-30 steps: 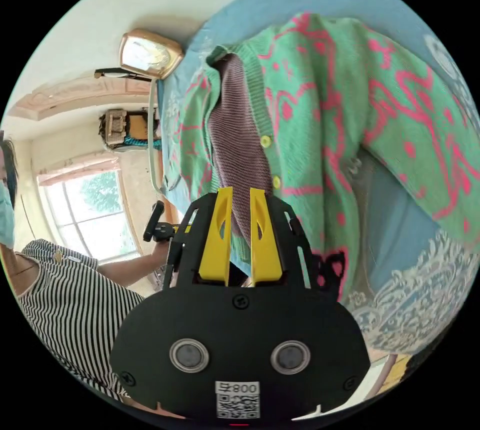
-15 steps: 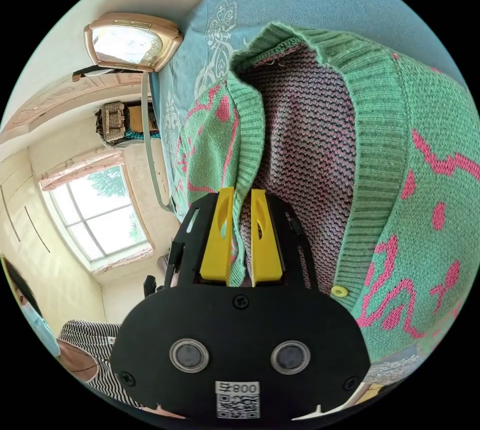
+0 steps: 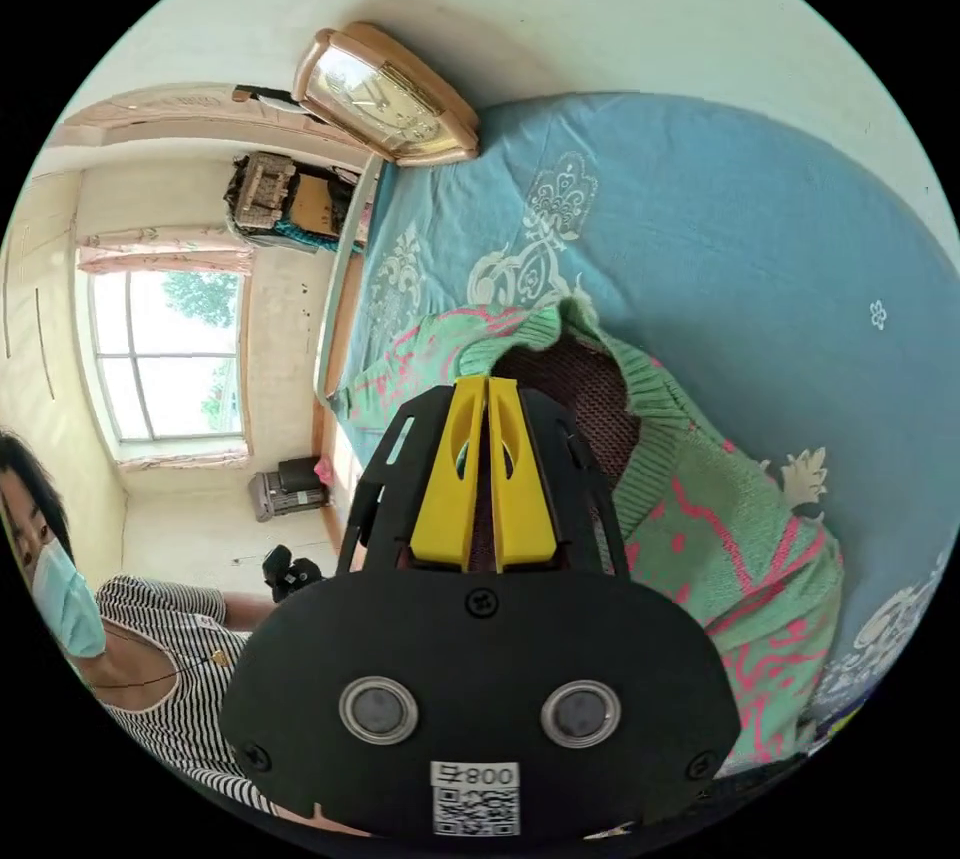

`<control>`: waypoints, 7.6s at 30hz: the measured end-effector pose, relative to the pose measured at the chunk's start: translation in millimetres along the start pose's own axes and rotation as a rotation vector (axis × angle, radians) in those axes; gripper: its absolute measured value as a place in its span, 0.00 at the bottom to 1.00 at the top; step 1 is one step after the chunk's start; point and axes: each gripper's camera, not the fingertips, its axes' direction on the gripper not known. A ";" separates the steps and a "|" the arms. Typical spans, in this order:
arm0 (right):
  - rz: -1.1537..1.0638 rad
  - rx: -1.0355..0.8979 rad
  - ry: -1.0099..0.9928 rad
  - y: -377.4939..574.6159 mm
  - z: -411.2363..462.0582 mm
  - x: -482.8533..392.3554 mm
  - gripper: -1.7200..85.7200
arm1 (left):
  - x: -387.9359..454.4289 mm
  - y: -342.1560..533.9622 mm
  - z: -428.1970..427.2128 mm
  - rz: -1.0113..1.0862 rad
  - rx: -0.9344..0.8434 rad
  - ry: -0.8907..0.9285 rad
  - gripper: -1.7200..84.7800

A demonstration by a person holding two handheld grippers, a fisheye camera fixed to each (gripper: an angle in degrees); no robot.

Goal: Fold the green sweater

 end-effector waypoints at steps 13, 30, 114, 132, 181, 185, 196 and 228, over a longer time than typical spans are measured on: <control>-0.131 -0.156 0.121 54.1 83.0 23.6 0.07 | -119.8 89.1 -18.7 -0.542 0.118 0.002 0.11; -0.119 -0.493 -0.161 109.4 204.8 45.8 0.06 | -167.3 99.8 -32.5 -0.570 0.168 0.091 0.11; 0.280 -0.113 0.464 359.0 98.2 -104.2 0.05 | 36.3 -435.7 52.9 0.006 -0.041 -0.109 0.04; 0.497 0.305 0.158 420.2 -104.2 -106.2 0.08 | 94.4 -508.3 19.3 0.086 0.049 -0.161 0.07; 0.047 0.201 -0.054 229.8 -70.2 -310.1 0.10 | 127.9 -428.1 -48.5 -0.145 -0.003 -0.263 0.07; -0.024 0.223 0.328 158.5 -74.7 -338.2 0.10 | 118.4 -450.3 -114.4 -0.127 0.227 -0.430 0.07; 0.094 0.181 0.597 78.5 -51.3 -286.3 0.02 | 92.8 -544.3 -170.3 -0.129 0.343 -0.636 0.02; 0.212 0.302 0.751 93.9 -50.2 -216.7 0.02 | 115.9 -426.2 -196.7 -0.044 0.429 -0.568 0.02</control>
